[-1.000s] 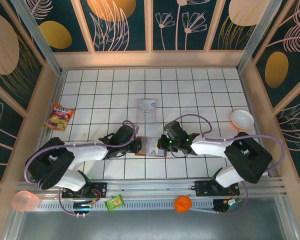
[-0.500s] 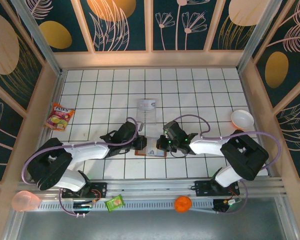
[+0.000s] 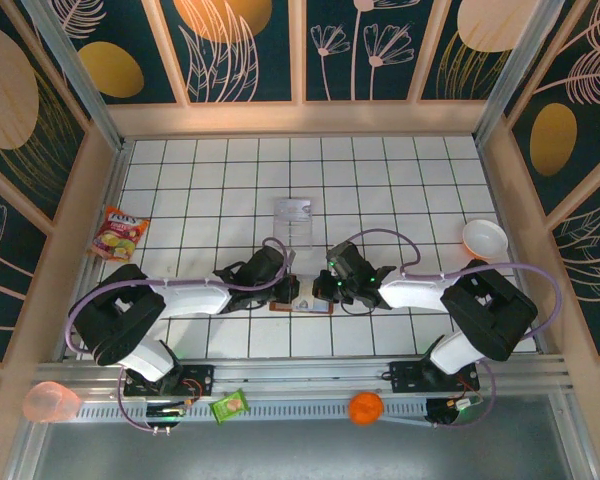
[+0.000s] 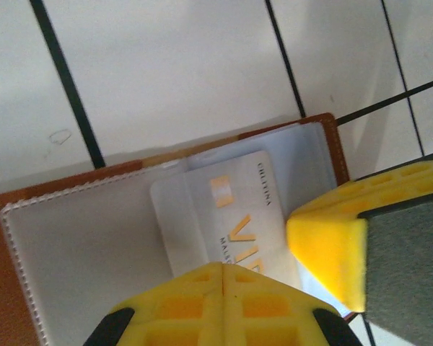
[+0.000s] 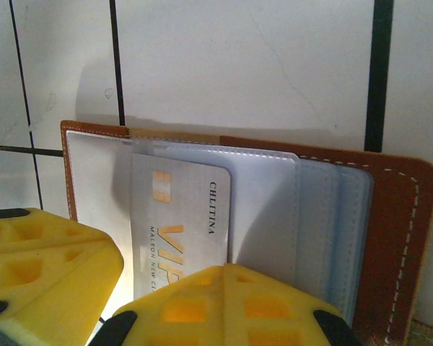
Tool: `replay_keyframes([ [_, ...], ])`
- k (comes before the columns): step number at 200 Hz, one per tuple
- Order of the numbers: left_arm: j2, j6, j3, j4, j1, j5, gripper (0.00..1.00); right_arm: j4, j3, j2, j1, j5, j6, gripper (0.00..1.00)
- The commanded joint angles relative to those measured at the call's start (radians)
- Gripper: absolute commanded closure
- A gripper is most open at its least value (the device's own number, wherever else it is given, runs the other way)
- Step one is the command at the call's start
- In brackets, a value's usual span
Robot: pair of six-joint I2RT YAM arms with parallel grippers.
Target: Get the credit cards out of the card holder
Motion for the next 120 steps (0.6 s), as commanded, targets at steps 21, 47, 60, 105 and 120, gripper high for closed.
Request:
replay_keyframes([
  [21, 0.01, -0.014, -0.027, 0.014, -0.001, -0.004, 1.0, 0.02, -0.008, -0.008, -0.008, -0.016, -0.019, 0.9],
  [47, 0.0, -0.02, -0.05, 0.006, 0.003, -0.018, 1.0, 0.026, -0.012, -0.021, -0.016, -0.03, -0.019, 0.77],
  [60, 0.002, -0.03, -0.067, 0.018, 0.009, 0.001, 1.0, 0.049, -0.024, -0.023, -0.022, -0.052, -0.015, 0.72],
  [105, -0.003, -0.043, -0.101, 0.046, 0.017, 0.029, 1.0, 0.104, -0.032, 0.008, -0.028, -0.103, -0.006, 0.71],
  [120, -0.001, -0.046, -0.104, 0.053, 0.021, 0.038, 1.0, 0.121, -0.032, 0.022, -0.028, -0.116, -0.005, 0.71],
])
